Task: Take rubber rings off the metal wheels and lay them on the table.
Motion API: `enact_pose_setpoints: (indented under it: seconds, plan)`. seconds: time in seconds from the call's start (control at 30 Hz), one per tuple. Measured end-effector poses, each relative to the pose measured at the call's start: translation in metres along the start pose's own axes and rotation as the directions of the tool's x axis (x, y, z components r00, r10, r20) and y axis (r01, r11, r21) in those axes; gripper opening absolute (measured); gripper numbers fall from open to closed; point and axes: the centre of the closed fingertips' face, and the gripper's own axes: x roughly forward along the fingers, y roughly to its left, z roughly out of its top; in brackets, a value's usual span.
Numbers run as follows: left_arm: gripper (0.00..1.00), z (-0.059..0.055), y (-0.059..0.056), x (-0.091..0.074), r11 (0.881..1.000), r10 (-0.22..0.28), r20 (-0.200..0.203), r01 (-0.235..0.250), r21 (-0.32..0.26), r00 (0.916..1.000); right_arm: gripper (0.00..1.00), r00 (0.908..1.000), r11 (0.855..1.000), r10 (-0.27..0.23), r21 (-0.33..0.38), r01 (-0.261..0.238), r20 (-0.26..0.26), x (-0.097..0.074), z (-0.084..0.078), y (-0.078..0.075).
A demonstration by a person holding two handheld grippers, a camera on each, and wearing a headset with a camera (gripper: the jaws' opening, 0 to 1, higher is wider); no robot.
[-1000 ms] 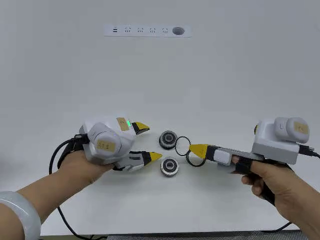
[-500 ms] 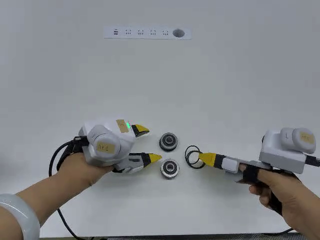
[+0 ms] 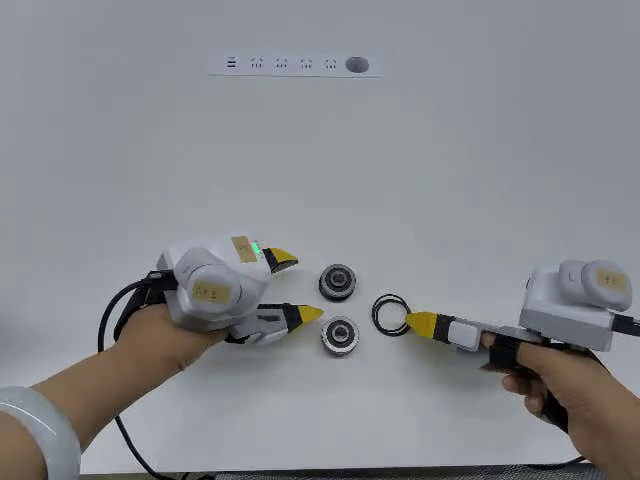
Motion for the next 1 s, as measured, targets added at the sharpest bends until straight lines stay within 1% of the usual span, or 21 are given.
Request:
enact_pose_setpoints:
  seconds: [0.03, 0.1, 0.13, 0.17, 0.33, 0.37, 0.43, 0.53, 0.8, 1.0]
  plan:
    - [0.43, 0.001, 0.000, 0.000, 1.000, 0.001, 0.003, -0.001, -0.002, 1.0000, 0.04, 0.9999, 1.000, -0.009, -0.026, 0.008, -0.014, 0.000, -0.002, -0.001]
    - [0.42, 0.000, 0.001, 0.000, 1.000, 0.003, 0.003, -0.003, -0.005, 1.0000, 0.06, 0.9994, 0.999, -0.019, -0.047, 0.018, -0.028, 0.000, -0.004, -0.001]
    - [0.42, 0.000, 0.002, 0.000, 1.000, 0.004, 0.004, -0.004, -0.006, 1.0000, 0.07, 0.9992, 0.997, -0.022, -0.077, 0.019, -0.032, 0.001, -0.004, -0.001]
    - [0.42, 0.000, 0.002, 0.001, 1.000, 0.004, 0.004, -0.004, -0.007, 1.0000, 0.08, 0.9991, 0.996, -0.024, -0.085, 0.021, -0.035, 0.001, -0.004, -0.004]
    - [0.42, 0.001, 0.002, 0.001, 1.000, 0.005, 0.004, -0.005, -0.011, 1.0000, 0.14, 0.9978, 0.987, -0.046, -0.159, 0.038, -0.048, 0.000, -0.003, -0.004]
    - [0.42, 0.001, 0.002, 0.001, 1.000, 0.005, 0.004, -0.005, -0.011, 1.0000, 0.16, 0.9977, 0.984, -0.045, -0.172, 0.036, -0.051, 0.000, -0.004, -0.007]
    - [0.41, 0.001, 0.002, 0.001, 1.000, 0.005, 0.003, -0.005, -0.010, 1.0000, 0.20, 0.9981, 0.984, -0.038, -0.177, 0.029, -0.049, -0.001, -0.003, -0.006]
    - [0.41, 0.001, 0.002, 0.001, 1.000, 0.006, 0.003, -0.006, -0.010, 1.0000, 0.20, 0.9990, 0.984, -0.032, -0.176, 0.026, -0.030, -0.002, 0.004, -0.007]
    - [0.38, 0.003, 0.003, 0.001, 1.000, 0.005, 0.007, -0.005, -0.012, 1.0000, 0.22, 0.9998, 0.981, -0.016, -0.195, 0.018, 0.008, 0.000, 0.015, 0.003]
    - [0.35, 0.008, 0.003, 0.003, 1.000, 0.005, 0.016, -0.005, -0.006, 0.9999, 0.21, 1.0000, 0.980, -0.005, -0.198, 0.006, 0.009, 0.004, 0.017, 0.008]
